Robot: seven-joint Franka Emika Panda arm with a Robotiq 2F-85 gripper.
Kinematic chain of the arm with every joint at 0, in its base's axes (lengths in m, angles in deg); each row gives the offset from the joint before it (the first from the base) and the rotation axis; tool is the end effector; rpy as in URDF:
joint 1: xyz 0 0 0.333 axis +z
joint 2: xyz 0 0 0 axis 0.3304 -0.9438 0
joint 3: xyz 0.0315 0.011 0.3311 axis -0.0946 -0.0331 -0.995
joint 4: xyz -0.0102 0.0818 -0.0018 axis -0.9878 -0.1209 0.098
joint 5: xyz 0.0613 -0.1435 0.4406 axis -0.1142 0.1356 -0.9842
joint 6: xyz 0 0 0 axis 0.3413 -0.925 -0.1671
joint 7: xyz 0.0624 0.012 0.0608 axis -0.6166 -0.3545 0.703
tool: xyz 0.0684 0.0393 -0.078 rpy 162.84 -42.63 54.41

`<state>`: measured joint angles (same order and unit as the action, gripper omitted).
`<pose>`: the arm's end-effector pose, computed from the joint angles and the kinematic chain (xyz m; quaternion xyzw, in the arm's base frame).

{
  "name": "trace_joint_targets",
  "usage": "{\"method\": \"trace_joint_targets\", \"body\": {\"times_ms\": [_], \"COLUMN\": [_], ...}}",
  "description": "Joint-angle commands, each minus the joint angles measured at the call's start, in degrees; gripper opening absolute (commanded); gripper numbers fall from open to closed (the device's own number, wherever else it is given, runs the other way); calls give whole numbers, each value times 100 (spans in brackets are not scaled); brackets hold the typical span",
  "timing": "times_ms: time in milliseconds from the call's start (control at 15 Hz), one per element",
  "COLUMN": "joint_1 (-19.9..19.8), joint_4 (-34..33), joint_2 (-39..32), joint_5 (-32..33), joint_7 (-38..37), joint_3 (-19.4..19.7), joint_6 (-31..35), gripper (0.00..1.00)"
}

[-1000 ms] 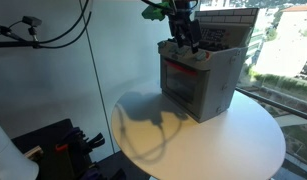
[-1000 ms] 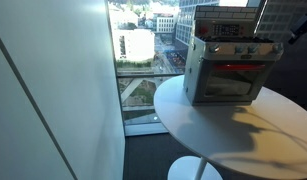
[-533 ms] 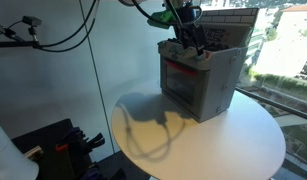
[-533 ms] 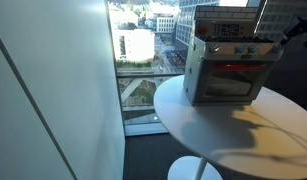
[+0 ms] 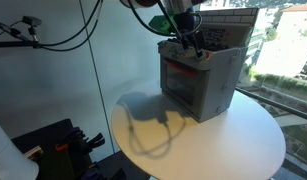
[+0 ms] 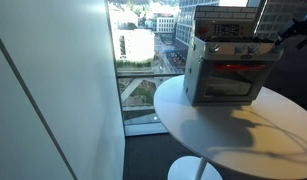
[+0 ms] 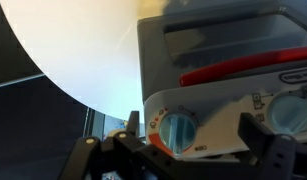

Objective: Twist the knob on the stove

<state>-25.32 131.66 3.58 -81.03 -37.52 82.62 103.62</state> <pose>0.6394 -0.1251 0.4152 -0.9549 0.1756 -0.2387 0.0180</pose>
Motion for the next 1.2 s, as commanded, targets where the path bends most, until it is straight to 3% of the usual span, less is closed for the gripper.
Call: {"method": "trace_joint_targets", "body": {"times_ms": [0, 1133], "joint_1": [25, 17], "joint_4": [26, -33], "joint_2": [-15, -238], "joint_5": [-270, -602], "joint_7": [340, 897], "joint_3": [-10, -130], "joint_6": [195, 738], "gripper": [100, 100]}}
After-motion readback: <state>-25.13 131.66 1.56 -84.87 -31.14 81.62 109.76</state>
